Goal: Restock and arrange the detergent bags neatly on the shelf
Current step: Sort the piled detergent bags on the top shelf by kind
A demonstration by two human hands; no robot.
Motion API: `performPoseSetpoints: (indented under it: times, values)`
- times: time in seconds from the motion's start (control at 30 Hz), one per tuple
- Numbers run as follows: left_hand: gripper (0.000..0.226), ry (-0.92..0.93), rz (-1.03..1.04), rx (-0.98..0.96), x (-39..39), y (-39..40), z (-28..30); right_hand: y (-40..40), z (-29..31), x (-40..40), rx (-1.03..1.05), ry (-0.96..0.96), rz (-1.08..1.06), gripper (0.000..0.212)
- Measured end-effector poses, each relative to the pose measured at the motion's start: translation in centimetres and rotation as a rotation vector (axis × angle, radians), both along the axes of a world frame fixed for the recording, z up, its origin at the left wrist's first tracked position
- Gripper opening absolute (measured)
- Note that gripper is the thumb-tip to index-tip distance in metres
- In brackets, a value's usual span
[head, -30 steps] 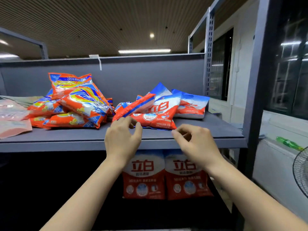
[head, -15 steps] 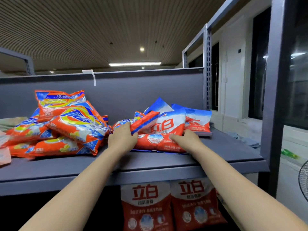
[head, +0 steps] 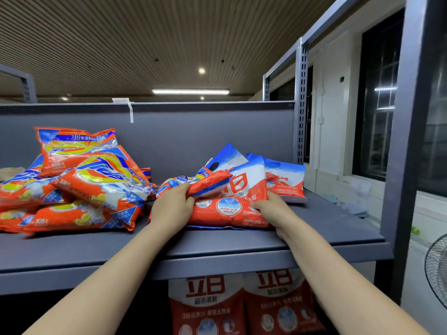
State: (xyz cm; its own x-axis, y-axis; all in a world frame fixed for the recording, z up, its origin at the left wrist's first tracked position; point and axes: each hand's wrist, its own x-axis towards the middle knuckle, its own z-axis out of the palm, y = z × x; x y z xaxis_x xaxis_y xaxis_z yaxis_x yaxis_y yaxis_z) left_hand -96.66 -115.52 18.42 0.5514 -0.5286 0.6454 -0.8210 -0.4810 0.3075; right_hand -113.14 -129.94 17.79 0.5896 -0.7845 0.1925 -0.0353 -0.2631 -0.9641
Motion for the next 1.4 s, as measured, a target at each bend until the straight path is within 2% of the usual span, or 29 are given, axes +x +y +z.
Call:
performPoseSetpoints:
  times: [0.1, 0.17, 0.23, 0.3, 0.37, 0.47, 0.53, 0.6, 0.63, 0.7, 0.77, 0.87, 0.93, 1.0, 1.07, 1.13, 1.2, 1.3, 1.4]
  values:
    - [0.018, 0.003, -0.144, -0.096, -0.4, 1.6, -0.7, 0.2, -0.3, 0.0, -0.071, -0.006, -0.052, 0.021]
    - [0.012, 0.064, -0.209, -0.226, -0.9, 2.6, -0.7, 0.6, -0.4, -0.1, -0.142, 0.029, -0.106, 0.019]
    - [0.010, 0.144, -0.213, -0.407, -1.8, 3.3, -0.3, 0.8, -0.4, -0.1, -0.242, 0.069, -0.206, 0.023]
    - [0.020, 0.185, -0.182, -0.562, -2.9, 3.7, 0.5, 1.1, -0.2, -0.5, -0.317, 0.076, -0.309, 0.028]
    - [0.018, 0.182, -0.204, -0.628, -4.1, 3.9, 1.1, 1.4, 0.3, -1.3, -0.370, 0.026, -0.373, 0.028]
    - [0.012, 0.091, -0.329, -0.536, -5.8, 4.0, 0.7, 1.8, 1.4, -2.7, -0.458, -0.037, -0.477, 0.016]
    - [0.007, -0.035, -0.432, -0.364, -7.1, 3.9, -0.2, 1.7, 1.7, -3.5, -0.477, -0.048, -0.574, 0.012]
    - [0.024, -0.121, -0.485, -0.162, -8.1, 3.5, -1.2, 1.2, 1.3, -4.4, -0.438, -0.047, -0.656, 0.019]
    - [0.036, -0.100, -0.508, -0.094, -8.3, 3.2, -1.5, 1.0, 0.8, -5.0, -0.399, -0.050, -0.691, 0.027]
    - [0.051, 0.156, -0.561, -0.050, -8.5, 2.8, -1.0, 0.6, -0.2, -6.1, -0.331, -0.063, -0.726, 0.031]
    - [0.052, 0.397, -0.498, -0.069, -7.4, 2.0, -0.4, 0.3, -1.0, -6.8, -0.295, -0.087, -0.711, 0.025]
    - [0.048, 0.495, -0.179, 0.037, -5.3, 1.2, 0.0, -0.2, -1.0, -6.9, -0.254, -0.066, -0.680, 0.018]
    - [0.047, 0.589, -0.110, 0.064, -4.9, 0.6, 0.0, -0.5, -0.8, -7.0, -0.204, -0.025, -0.659, 0.019]
    - [0.051, 0.686, -0.087, 0.009, -4.8, -0.1, 0.2, -0.8, -0.7, -7.1, -0.169, -0.022, -0.625, 0.033]
    - [0.053, 0.784, -0.078, -0.135, -4.9, -0.6, 0.7, -1.1, -0.8, -7.2, -0.152, -0.047, -0.615, 0.034]
    - [0.040, 0.962, -0.105, -0.361, -5.1, -0.9, 1.1, -1.2, -1.0, -7.4, -0.170, -0.074, -0.637, 0.029]
    - [0.021, 1.172, -0.194, -0.483, -6.2, -0.5, 1.6, -0.9, -1.5, -7.4, -0.233, -0.102, -0.646, 0.027]
    - [0.020, 1.313, -0.252, -0.470, -7.0, -0.7, 2.0, -0.4, -2.1, -7.4, -0.319, -0.139, -0.644, 0.032]
    - [0.015, 1.301, -0.236, -0.452, -7.4, -1.6, 2.6, -0.7, -2.2, -7.5, -0.355, -0.120, -0.627, 0.032]
